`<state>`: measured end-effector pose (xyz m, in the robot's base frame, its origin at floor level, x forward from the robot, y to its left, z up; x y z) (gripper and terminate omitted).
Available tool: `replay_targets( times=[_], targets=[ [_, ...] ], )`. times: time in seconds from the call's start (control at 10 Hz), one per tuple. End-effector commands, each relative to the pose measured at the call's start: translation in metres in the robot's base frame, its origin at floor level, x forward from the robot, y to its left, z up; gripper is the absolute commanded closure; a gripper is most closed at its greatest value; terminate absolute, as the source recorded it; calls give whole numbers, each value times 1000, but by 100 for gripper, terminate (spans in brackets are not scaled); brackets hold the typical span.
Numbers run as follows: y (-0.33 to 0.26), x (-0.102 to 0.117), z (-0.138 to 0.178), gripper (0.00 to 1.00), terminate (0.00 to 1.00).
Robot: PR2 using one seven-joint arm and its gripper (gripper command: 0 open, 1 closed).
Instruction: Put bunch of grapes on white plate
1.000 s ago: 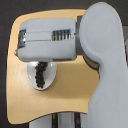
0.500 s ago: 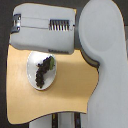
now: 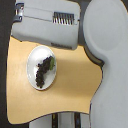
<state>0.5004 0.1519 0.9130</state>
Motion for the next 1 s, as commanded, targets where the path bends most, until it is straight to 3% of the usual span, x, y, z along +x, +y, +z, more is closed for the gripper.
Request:
replay_targets(
  times=[0.0, 0.1, 0.6, 0.8, 0.9],
  targets=[
    [-146, -5, 28, 0, 0],
    [-195, -9, 31, 0, 0],
    [-308, -23, 41, 0, 0],
    [-342, -20, 44, 0, 0],
    [-358, -8, 45, 0, 0]
  ],
)
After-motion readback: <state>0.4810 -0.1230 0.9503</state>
